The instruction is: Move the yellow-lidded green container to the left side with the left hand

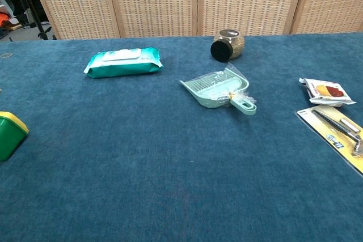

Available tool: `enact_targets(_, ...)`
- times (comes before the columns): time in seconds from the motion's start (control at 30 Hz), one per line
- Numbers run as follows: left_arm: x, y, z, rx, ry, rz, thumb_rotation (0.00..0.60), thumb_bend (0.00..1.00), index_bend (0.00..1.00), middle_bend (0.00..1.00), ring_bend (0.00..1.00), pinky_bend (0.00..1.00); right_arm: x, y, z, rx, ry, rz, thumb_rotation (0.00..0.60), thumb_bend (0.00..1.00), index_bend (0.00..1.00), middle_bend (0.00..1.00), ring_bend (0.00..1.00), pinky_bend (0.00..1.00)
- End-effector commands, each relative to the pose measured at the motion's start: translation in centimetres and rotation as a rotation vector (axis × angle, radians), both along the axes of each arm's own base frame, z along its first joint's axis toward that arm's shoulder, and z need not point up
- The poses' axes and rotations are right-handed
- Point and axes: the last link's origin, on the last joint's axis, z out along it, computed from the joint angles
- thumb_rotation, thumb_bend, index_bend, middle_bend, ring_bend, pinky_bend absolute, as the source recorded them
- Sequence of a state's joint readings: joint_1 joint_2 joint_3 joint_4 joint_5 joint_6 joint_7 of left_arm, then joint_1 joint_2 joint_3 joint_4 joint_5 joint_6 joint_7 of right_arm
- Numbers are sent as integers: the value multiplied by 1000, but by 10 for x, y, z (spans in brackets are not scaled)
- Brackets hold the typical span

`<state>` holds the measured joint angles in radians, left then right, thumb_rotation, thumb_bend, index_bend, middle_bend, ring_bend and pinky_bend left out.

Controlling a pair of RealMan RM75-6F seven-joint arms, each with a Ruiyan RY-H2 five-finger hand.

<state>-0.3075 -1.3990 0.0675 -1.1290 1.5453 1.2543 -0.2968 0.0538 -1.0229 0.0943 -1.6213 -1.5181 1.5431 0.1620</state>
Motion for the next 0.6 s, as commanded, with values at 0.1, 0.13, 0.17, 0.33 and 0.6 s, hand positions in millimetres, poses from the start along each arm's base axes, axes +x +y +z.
enact_targets(0.1,2,1,-5,22,-11,14,600,97,228,73,116,190,-1,-1,-1,2,0,-4,600,0,0,0,0,0)
enact_targets(0.13,2,1,-6,34,-15,16,600,125,307,136,181,242,-1,-1,-1,3,0,-6,600,0,0,0,0,0)
enact_targets(0.17,2,1,-6,41,-15,18,600,151,350,178,217,272,-1,-1,-2,4,1,-8,600,0,0,0,0,0)
enact_targets(0.33,1,2,-10,54,-9,24,600,226,491,289,309,347,-1,-1,-2,2,2,-8,600,0,0,0,0,0)
enact_targets(0.6,5,2,0,33,-49,23,600,406,522,312,327,360,-2,-1,0,1,3,-17,600,0,0,0,0,0)
